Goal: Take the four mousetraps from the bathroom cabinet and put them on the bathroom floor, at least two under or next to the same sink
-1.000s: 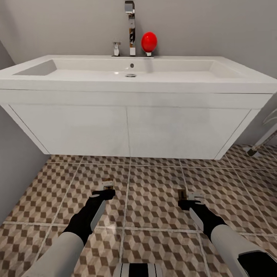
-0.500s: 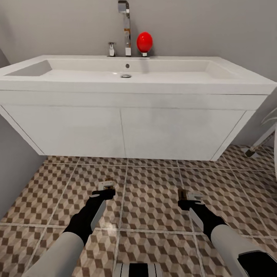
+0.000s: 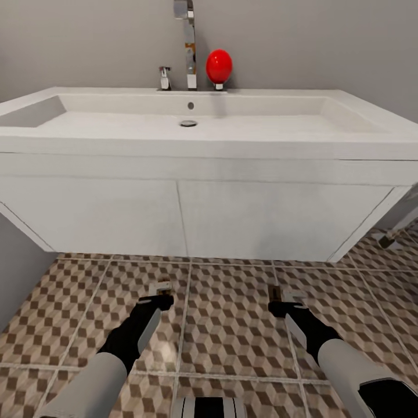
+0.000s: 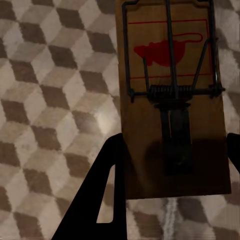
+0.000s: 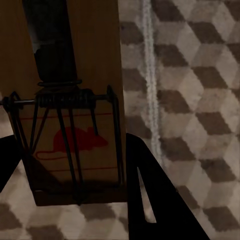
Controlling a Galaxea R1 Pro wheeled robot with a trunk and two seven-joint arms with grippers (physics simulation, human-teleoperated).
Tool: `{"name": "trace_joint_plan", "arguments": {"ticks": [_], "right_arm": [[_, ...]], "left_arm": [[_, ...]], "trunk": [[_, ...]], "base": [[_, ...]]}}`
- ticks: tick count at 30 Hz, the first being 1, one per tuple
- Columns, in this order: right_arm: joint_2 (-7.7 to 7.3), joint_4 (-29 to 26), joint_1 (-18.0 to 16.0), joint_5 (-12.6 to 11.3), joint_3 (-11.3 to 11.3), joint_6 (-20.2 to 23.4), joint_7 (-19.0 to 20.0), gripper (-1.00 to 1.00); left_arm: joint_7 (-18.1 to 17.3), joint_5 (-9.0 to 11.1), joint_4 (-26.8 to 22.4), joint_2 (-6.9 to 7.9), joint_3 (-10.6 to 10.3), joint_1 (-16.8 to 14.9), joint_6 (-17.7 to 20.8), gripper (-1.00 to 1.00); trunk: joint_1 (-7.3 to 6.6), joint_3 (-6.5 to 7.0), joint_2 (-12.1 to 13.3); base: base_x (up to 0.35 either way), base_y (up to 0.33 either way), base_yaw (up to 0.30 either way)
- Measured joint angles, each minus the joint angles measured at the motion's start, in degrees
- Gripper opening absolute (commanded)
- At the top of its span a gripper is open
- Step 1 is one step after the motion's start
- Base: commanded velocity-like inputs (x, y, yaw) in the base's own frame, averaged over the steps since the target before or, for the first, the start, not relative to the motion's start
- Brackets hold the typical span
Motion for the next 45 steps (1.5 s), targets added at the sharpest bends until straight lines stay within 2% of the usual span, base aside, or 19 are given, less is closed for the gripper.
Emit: {"name": "trace_joint_plan", "arguments": {"ticks": [4, 10, 18, 22, 25, 35, 45], "right_arm": [[0.00, 0.0, 0.0, 0.0, 0.0, 0.1, 0.0, -1.00], [0.23, 0.6, 0.0, -0.1, 0.0, 0.0, -1.9, -1.00], [0.20, 0.8, 0.0, 0.0, 0.0, 0.0, -2.9, -1.00], [0.13, 0.9, 0.0, 0.1, 0.0, 0.0, -2.9, -1.00], [0.08, 0.9, 0.0, 0.1, 0.0, 0.0, -2.9, -1.00], [-0.01, 0.9, 0.0, 0.0, 0.0, 0.0, -2.9, -1.00], [0.00, 0.7, 0.0, 0.0, 0.0, 0.0, -2.9, -1.00]], "left_arm": [[0.7, -0.4, 6.1, 0.06, 0.2, 0.0, -0.1, -1.00], [0.9, -0.4, 8.6, 0.72, 0.3, 0.1, -0.2, -1.00], [0.9, -0.7, 7.2, 0.61, 0.2, 0.0, -1.1, -1.00], [1.0, -0.6, 5.2, 0.09, -0.1, 0.0, -1.1, -1.00], [1.0, -0.6, 3.7, -0.65, -1.1, 0.0, -1.1, -1.00], [0.9, -0.5, 3.0, -1.00, -1.6, 0.0, -1.2, -1.00], [0.8, -0.5, 2.8, -0.97, -1.7, 0.0, -1.1, -1.00]], "trunk": [[0.02, 0.00, 0.0], [0.02, 0.00, 0.0], [0.02, 0.00, 0.0], [0.01, 0.00, 0.0], [0.01, 0.00, 0.0], [0.02, 0.00, 0.0], [0.28, -2.21, -0.1]], "base": [[0.032, 0.000, 0.000], [0.004, 0.000, 0.000], [0.000, 0.000, 0.000], [0.000, 0.000, 0.000], [0.000, 0.000, 0.000], [0.000, 0.000, 0.000], [0.000, 0.000, 0.000]]}}
